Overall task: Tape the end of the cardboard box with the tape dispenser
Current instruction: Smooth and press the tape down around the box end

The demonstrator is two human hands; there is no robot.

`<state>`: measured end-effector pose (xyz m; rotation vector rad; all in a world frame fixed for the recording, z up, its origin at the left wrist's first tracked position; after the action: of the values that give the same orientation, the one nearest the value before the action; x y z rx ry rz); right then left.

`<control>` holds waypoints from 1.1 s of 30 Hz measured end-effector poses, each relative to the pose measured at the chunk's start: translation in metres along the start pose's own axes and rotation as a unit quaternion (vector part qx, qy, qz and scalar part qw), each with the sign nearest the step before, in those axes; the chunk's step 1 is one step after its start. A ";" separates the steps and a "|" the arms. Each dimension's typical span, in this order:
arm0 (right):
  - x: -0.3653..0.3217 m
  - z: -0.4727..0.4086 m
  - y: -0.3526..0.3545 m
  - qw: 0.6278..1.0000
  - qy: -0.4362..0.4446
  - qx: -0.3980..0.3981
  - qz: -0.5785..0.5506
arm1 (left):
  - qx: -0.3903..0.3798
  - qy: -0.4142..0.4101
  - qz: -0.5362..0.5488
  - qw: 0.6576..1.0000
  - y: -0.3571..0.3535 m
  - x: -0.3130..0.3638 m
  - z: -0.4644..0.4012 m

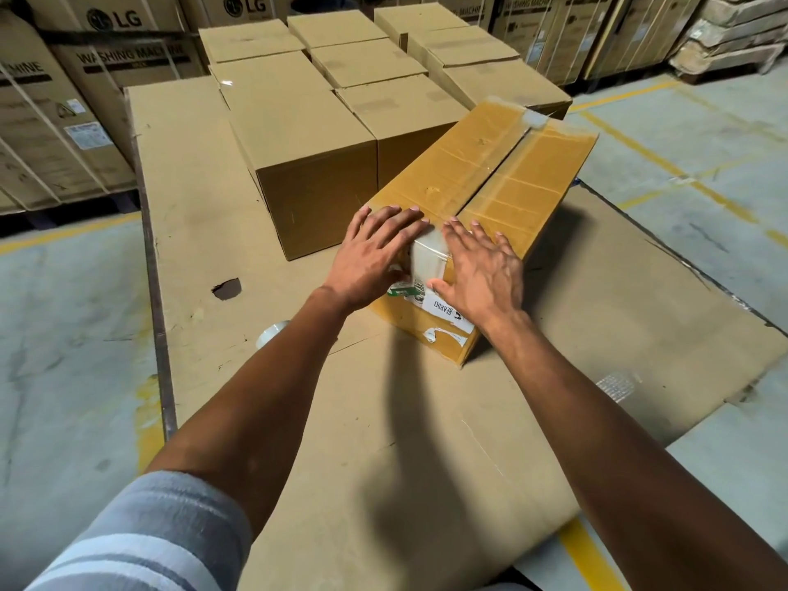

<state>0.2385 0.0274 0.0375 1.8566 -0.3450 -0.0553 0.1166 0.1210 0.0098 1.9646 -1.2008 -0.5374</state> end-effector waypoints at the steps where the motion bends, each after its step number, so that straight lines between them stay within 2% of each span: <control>1: 0.001 0.000 0.000 1.000 0.000 0.000 -0.001 | -0.002 0.001 0.002 1.000 0.000 0.000 0.000; 7: 0.004 0.000 0.008 0.997 -0.028 0.018 -0.070 | 0.023 0.024 0.040 0.999 0.010 0.005 -0.002; 11: 0.004 0.000 0.008 0.998 -0.021 0.022 -0.054 | 0.027 0.042 0.033 0.998 0.005 0.003 -0.004; 21: 0.000 0.003 0.000 1.000 0.023 -0.006 0.002 | -0.011 -0.006 0.023 1.000 0.004 0.000 0.001; 25: 0.004 0.001 0.005 0.998 -0.004 -0.002 -0.059 | 0.020 0.040 0.057 0.997 0.010 0.003 -0.003; 29: 0.003 0.001 0.008 0.998 -0.020 0.021 -0.061 | 0.049 0.081 0.060 0.994 0.009 0.004 -0.005; 33: 0.002 0.001 0.004 0.999 0.000 0.017 -0.027 | 0.040 0.039 0.032 0.998 0.004 0.002 -0.003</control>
<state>0.2389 0.0248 0.0415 1.9000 -0.2969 -0.0862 0.1175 0.1195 0.0152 1.9884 -1.2497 -0.3821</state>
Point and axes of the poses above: each hand's wrist, its own z-axis away from the middle knuckle, its own y-axis out of the back of the hand, x = y × z, the point moved 10 cm from there along -z, towards the middle knuckle, and after that the axes turned 9 degrees about x, right-handed, at the moved point
